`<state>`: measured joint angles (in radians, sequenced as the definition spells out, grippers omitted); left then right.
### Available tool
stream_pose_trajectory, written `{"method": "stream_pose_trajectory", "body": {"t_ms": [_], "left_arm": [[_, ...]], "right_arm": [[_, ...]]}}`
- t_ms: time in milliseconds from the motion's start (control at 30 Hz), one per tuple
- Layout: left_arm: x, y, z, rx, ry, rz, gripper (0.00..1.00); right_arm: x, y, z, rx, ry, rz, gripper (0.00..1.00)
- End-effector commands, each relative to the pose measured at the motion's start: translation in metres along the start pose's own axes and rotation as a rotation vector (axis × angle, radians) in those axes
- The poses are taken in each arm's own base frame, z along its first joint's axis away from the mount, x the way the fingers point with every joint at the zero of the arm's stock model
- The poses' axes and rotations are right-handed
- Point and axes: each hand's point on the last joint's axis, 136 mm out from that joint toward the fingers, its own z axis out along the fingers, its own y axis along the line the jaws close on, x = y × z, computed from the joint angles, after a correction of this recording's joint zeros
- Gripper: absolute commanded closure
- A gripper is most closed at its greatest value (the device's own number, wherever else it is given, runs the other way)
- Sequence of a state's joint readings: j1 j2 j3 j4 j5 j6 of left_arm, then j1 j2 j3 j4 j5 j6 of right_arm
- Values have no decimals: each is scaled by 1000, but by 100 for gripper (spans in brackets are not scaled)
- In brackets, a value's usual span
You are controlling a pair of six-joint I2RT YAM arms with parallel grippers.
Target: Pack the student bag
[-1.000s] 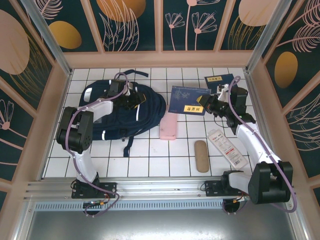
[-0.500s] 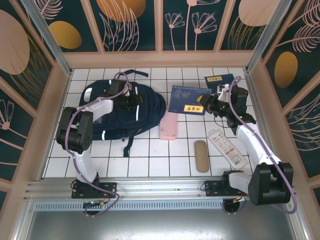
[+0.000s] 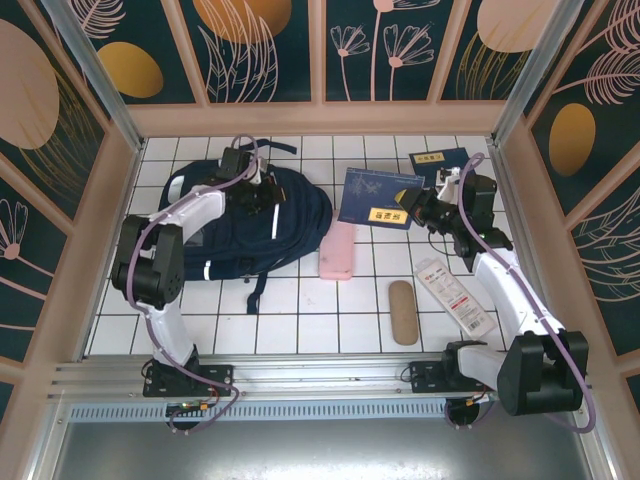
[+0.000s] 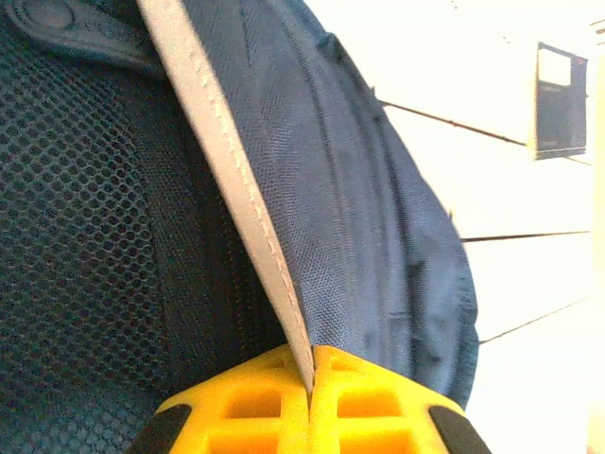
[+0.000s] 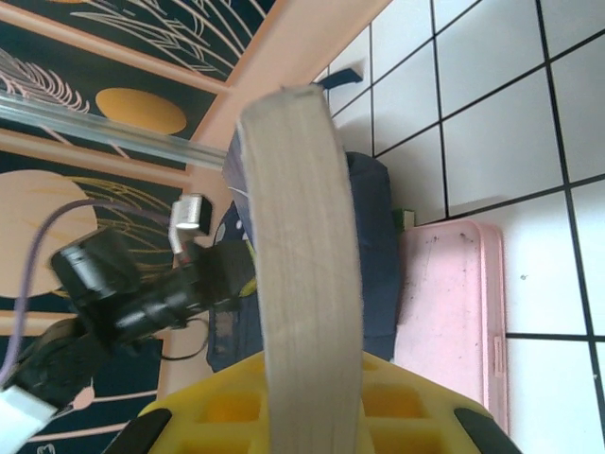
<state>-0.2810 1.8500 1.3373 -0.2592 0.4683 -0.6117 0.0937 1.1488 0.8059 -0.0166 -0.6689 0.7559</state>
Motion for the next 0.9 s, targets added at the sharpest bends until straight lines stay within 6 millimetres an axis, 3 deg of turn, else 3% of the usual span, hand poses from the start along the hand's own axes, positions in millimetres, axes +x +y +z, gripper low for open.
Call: {"method": "stream_pose_trajectory", "body": {"t_ms": [0, 67, 167, 400, 633, 867], "left_arm": [[-15, -74, -58, 161, -46, 132, 100], [-11, -85, -76, 182, -45, 152, 100], [-7, -87, -95, 162, -64, 167, 100], [-20, -93, -151, 134, -178, 206, 100], [-23, -126, -191, 258, -209, 271, 100], [-28, -149, -206, 325, -207, 303, 100]], "right_arm": [[-8, 7, 2, -12, -39, 12, 100], [-6, 7, 7, -18, -26, 11, 100], [-4, 7, 15, -19, -11, 7, 100], [8, 10, 39, -24, 61, -1, 100], [41, 14, 60, -30, 154, -13, 100], [61, 68, 71, -214, 221, 33, 100]]}}
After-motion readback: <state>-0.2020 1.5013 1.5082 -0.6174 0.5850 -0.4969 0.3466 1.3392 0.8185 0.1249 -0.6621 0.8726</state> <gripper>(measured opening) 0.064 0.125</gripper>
